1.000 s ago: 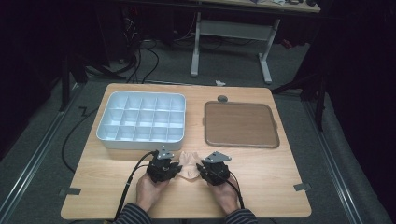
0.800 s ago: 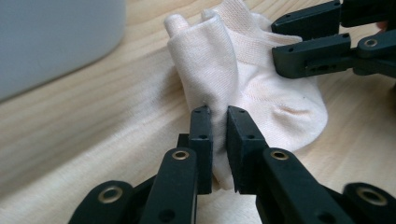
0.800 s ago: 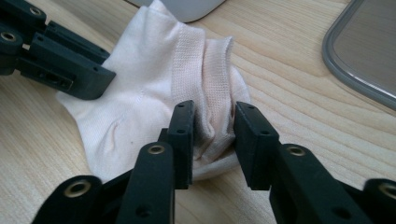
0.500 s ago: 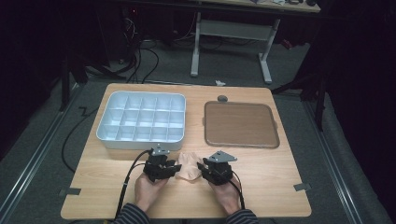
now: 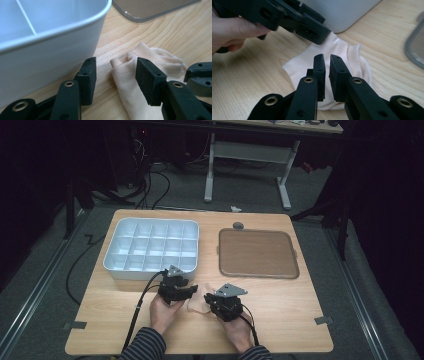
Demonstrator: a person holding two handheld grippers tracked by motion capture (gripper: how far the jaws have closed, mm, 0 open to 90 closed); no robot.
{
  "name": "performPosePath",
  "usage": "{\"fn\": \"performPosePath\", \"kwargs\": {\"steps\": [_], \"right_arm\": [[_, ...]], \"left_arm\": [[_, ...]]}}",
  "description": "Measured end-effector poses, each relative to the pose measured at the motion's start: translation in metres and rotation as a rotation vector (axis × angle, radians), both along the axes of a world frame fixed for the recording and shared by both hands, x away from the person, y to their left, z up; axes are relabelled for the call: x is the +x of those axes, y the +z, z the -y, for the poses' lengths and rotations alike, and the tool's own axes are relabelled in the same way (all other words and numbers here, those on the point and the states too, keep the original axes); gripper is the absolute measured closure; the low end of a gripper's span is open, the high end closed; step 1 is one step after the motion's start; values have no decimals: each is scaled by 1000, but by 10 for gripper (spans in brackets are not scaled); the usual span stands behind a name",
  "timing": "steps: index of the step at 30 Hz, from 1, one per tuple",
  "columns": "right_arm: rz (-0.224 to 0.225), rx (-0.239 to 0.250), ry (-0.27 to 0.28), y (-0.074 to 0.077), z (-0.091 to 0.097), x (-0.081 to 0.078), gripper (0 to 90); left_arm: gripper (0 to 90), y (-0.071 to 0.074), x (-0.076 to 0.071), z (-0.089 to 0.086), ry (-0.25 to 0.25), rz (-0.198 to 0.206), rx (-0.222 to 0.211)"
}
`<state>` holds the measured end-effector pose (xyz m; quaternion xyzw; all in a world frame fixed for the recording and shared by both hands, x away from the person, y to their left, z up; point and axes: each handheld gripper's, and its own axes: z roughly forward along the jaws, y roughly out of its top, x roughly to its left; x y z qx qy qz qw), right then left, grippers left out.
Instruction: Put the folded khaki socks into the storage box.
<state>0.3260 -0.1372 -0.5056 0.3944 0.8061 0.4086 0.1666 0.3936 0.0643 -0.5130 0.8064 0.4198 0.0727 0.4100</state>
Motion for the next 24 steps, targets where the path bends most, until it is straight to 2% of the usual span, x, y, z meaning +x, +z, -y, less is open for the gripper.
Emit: {"fn": "performPosePath", "kwargs": {"steps": [4,6,9,12,15,20,24], "right_arm": [[-23,8,-7,-5,-5,2,838],[-34,-7,-6,-8,-8,3,840],[-44,-32,-3,-11,-12,2,844],[-52,-50,-4,-13,-12,1,847],[-69,-56,-11,-16,-11,1,848],[-63,-69,-15,-18,-11,0,848],[-63,-74,-13,-18,-11,0,848]], "left_arm": [[532,-5,4,1,4,-14,-7],[556,-6,5,2,5,-17,-7],[604,-9,3,6,-2,-4,27],[670,-11,4,9,-15,-8,52],[711,-13,5,9,-27,-20,41],[799,-13,5,8,-47,-25,33],[834,-12,8,3,-57,-61,14]]}}
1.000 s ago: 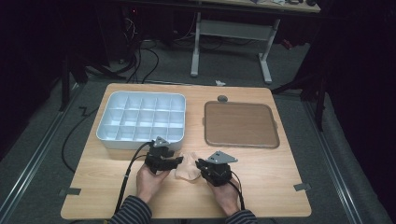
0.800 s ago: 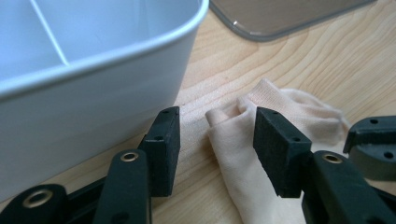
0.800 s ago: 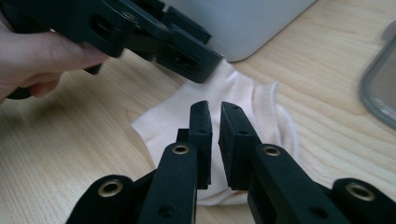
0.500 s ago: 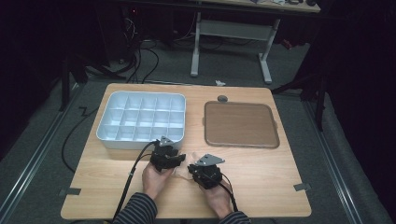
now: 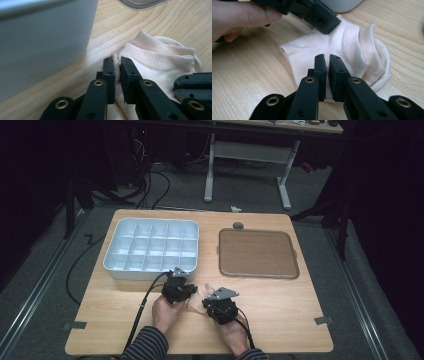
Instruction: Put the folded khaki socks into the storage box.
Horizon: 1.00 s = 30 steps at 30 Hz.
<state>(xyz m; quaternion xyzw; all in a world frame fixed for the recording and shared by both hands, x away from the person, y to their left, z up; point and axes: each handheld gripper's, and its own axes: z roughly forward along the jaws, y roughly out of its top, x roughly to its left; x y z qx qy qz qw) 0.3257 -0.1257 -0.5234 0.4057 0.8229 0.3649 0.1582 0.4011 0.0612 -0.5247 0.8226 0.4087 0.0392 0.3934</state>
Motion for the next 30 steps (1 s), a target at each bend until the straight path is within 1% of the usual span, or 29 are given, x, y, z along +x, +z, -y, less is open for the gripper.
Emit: {"fn": "performPosePath", "kwargs": {"steps": [4,7,13,16,21,23,25,28,30], "right_arm": [[-1,-24,2,1,-1,-3,864],[-2,-23,-6,1,-2,-5,872],[0,-16,8,1,-1,-7,872],[-6,-17,15,1,-1,-6,870],[1,-13,26,1,-2,-7,866],[-4,-6,29,2,-1,-7,861],[6,10,31,4,0,-9,851],[20,43,15,8,3,-8,842],[24,60,7,13,5,-6,857]], "left_arm": [[841,1,-1,-2,-17,-8,-10],[843,2,-2,-3,-26,-13,-18],[844,8,-5,-7,-29,-20,-58],[845,11,-7,-8,-33,-20,-58],[845,13,-8,-10,-36,-26,-64],[846,15,-9,-10,-40,-24,-64],[846,17,-10,-11,-39,-18,-69],[845,18,-10,-12,-36,-22,-78],[845,18,-11,-12,-42,-21,-76]]}}
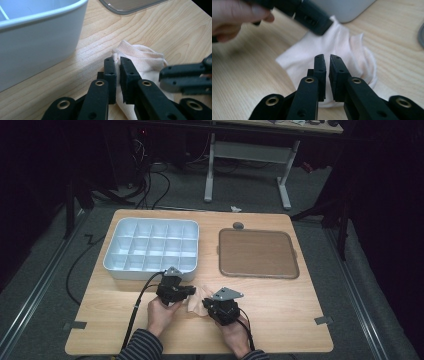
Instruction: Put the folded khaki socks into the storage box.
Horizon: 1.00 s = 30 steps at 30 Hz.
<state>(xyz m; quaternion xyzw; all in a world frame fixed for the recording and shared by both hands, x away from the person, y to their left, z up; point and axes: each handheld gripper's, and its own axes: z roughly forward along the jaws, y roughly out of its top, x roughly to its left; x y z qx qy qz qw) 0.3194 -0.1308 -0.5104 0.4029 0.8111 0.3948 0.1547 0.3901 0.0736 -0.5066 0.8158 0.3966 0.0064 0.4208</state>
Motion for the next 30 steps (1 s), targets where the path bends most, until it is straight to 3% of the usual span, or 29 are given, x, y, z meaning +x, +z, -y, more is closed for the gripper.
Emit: {"fn": "performPosePath", "kwargs": {"steps": [7,15,20,30], "right_arm": [[16,41,-28,11,3,12,890],[-5,60,-50,6,1,21,890],[-12,58,-50,3,-6,25,889],[-46,25,-54,-7,-13,31,888]], "left_arm": [[846,5,-4,-3,-4,5,-9],[845,10,-9,-5,-7,9,-17],[846,10,-12,-6,-15,9,-16],[844,11,-16,-9,-15,4,-61]]}}
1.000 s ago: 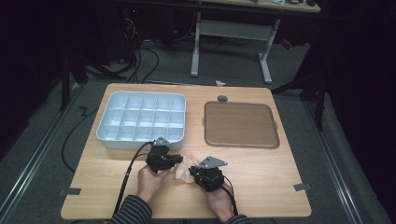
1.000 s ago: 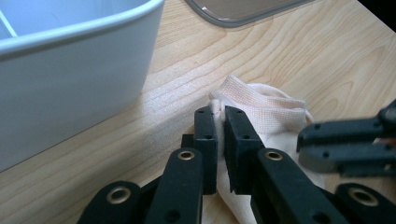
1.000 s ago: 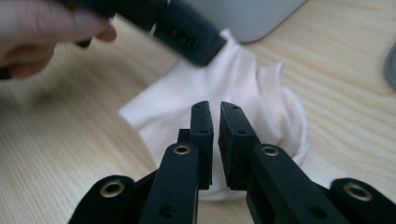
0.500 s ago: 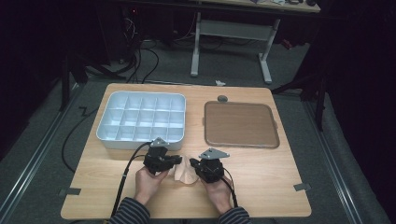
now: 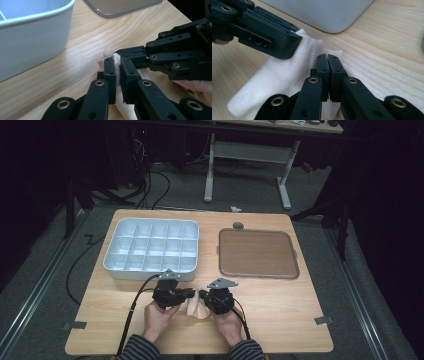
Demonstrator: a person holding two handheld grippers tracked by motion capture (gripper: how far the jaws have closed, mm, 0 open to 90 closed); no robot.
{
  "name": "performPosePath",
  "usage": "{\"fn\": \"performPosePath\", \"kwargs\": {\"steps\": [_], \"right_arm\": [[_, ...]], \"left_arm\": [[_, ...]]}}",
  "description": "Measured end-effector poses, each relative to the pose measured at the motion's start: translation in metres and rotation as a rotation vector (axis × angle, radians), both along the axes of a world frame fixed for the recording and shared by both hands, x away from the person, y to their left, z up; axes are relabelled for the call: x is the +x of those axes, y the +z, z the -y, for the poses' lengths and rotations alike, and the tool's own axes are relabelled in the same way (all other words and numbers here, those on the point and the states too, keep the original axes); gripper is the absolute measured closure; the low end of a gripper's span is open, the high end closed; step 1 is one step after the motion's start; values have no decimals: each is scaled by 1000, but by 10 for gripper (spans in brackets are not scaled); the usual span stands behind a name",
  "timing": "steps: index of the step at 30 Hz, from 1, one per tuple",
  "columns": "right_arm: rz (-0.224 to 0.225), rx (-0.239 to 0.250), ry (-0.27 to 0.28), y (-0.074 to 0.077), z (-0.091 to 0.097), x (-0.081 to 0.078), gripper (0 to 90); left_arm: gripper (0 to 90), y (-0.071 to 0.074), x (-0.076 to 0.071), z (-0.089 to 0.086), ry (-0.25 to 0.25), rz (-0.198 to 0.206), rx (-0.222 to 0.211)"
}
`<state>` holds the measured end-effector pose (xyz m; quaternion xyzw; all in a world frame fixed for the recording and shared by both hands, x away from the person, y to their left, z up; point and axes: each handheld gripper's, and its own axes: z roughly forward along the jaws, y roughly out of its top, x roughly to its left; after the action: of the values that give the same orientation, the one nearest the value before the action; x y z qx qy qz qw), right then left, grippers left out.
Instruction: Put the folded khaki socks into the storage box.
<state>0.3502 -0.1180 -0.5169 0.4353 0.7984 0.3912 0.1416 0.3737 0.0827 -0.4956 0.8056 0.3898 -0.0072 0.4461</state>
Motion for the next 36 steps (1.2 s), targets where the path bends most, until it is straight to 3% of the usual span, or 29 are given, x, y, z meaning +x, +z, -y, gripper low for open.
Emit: {"fn": "performPosePath", "kwargs": {"steps": [22,25,32,36], "right_arm": [[-18,-29,58,-9,-22,9,898],[-4,-15,44,-5,-19,8,833],[64,-9,27,13,-6,-8,797],[65,-5,20,13,0,-16,739]], "left_arm": [[846,-4,3,-6,8,4,-68],[846,-1,1,-8,28,11,-68],[847,0,-2,-11,62,14,-50],[847,0,-4,-11,70,20,-49]]}}
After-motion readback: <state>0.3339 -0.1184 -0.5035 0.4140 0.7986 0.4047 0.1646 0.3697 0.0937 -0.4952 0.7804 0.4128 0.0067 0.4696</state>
